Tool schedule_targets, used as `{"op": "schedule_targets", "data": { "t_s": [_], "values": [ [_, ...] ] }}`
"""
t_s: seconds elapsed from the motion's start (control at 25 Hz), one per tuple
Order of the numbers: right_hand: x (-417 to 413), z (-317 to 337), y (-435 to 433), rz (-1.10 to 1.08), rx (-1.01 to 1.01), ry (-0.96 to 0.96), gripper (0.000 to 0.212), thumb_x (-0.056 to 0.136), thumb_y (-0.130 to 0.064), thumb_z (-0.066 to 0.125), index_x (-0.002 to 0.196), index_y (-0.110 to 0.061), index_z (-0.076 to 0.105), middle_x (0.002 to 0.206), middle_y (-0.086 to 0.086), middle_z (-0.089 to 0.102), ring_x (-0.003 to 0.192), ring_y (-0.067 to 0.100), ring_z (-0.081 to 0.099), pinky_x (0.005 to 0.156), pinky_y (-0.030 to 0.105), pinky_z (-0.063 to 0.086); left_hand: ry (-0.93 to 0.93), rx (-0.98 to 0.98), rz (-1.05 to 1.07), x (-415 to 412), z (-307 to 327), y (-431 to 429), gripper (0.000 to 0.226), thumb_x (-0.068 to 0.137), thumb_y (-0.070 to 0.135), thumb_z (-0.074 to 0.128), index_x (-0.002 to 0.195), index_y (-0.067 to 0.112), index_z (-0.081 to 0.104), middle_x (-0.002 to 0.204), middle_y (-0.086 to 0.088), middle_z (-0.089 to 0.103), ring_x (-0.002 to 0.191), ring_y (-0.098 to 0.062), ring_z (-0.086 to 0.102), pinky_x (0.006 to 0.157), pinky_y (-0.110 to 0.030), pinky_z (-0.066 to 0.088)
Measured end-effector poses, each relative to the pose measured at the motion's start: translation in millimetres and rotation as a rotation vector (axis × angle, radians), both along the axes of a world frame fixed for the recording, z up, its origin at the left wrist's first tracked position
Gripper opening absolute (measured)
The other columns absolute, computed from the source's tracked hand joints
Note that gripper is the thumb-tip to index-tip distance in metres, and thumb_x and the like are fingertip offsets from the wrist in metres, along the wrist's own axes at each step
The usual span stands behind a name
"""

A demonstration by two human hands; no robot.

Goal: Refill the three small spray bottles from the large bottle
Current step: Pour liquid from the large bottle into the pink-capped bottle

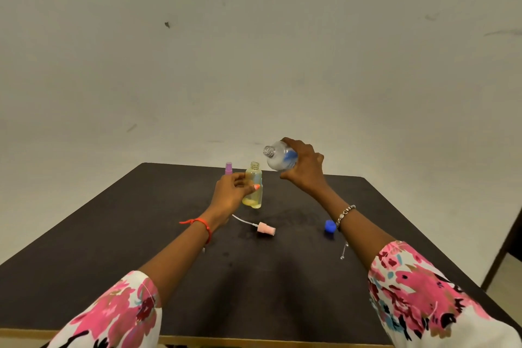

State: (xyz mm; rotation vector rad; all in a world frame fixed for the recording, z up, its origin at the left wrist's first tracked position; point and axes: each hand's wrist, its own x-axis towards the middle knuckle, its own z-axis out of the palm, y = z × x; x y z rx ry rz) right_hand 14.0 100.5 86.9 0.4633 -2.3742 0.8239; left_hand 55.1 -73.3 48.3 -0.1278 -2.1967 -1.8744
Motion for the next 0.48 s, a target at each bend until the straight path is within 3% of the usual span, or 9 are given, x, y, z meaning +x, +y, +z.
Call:
{"op": "schedule_targets", "data": {
  "t_s": [0.12, 0.28, 0.48],
  "values": [
    [7.4, 10.4, -0.2, 0.001, 0.070, 0.054, 0.074, 0.060, -0.013, 0.076, 0.127, -0.021, 0.046, 0.126, 0.004, 0.056, 0.116, 0.026, 0.046, 0.091, 0.041, 0.027, 0.003, -0.010, -0.010, 5.1, 6.9, -0.3, 0.045, 0.077, 0.009, 0.070, 0.119, 0.002, 0.057, 0.115, -0.014, 0.063, 0.105, -0.025, 0.061, 0.094, -0.042, 0.050],
    [13.8, 19.5, -1.6, 0.001, 0.143, 0.094, 0.073, 0.062, -0.014, 0.074, 0.128, -0.022, 0.046, 0.128, 0.003, 0.054, 0.117, 0.025, 0.044, 0.092, 0.041, 0.025, 0.016, -0.042, -0.013, 13.5, 16.8, 0.9, 0.048, 0.079, 0.010, 0.068, 0.124, 0.002, 0.053, 0.111, -0.007, 0.059, 0.102, -0.019, 0.058, 0.092, -0.035, 0.049],
    [19.0, 25.3, -5.2, -0.004, 0.199, 0.124, 0.069, 0.064, -0.017, 0.073, 0.128, -0.023, 0.046, 0.127, 0.001, 0.054, 0.118, 0.024, 0.043, 0.093, 0.042, 0.024, 0.020, -0.049, -0.016, 18.9, 21.3, -1.0, 0.049, 0.079, 0.011, 0.069, 0.124, 0.002, 0.053, 0.122, -0.015, 0.060, 0.111, -0.025, 0.058, 0.096, -0.040, 0.049]
  ]
}}
